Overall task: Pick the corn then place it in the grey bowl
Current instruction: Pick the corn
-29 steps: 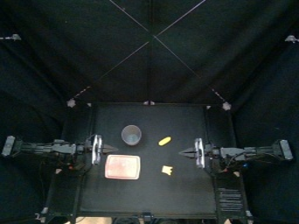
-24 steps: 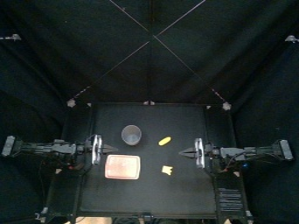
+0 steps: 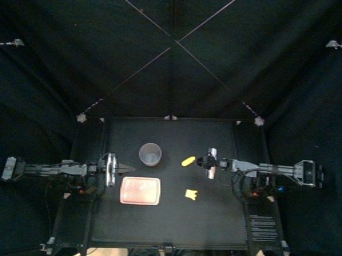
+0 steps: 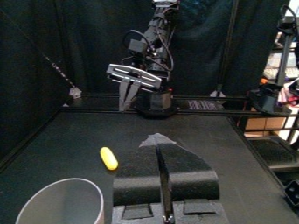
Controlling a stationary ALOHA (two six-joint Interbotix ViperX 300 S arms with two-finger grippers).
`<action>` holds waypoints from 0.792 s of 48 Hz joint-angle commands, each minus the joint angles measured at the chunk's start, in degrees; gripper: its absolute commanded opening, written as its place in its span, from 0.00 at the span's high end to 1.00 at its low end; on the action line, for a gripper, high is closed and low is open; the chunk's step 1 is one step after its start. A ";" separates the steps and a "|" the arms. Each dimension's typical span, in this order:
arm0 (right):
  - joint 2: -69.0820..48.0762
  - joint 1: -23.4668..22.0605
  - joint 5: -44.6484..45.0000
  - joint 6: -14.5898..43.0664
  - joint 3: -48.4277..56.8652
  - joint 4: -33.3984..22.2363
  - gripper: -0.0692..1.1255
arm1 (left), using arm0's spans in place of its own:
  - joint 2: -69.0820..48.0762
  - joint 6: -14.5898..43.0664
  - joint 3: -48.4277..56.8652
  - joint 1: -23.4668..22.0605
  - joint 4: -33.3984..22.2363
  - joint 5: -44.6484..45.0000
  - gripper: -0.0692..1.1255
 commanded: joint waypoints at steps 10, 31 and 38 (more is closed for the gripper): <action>9.67 -2.55 4.92 0.00 -5.54 -0.97 0.33 | -0.09 0.18 -0.79 0.18 0.26 -0.35 0.97; 19.51 -2.90 11.07 -0.35 -11.25 -1.23 0.06 | -0.09 0.18 -0.53 0.35 0.26 -0.35 0.97; 23.12 -3.34 11.16 -0.35 -12.39 -0.88 0.06 | -0.09 0.18 -0.26 0.35 0.26 -0.35 0.97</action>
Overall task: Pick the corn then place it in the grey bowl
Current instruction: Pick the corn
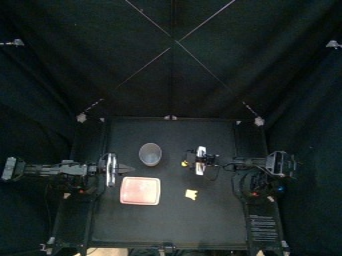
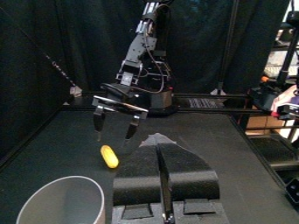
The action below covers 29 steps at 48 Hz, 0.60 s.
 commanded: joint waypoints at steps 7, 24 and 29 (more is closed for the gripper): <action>4.04 -1.41 0.00 0.09 -2.46 1.14 0.07 | 0.00 0.09 -0.62 0.26 0.09 -0.35 0.97; 6.15 -2.46 0.00 0.09 -2.99 1.41 0.17 | 0.00 0.09 -0.62 0.26 0.09 -0.44 0.97; 6.42 -2.46 -0.09 0.09 -2.90 1.41 0.31 | 0.00 0.09 -0.70 0.26 0.09 -0.35 0.97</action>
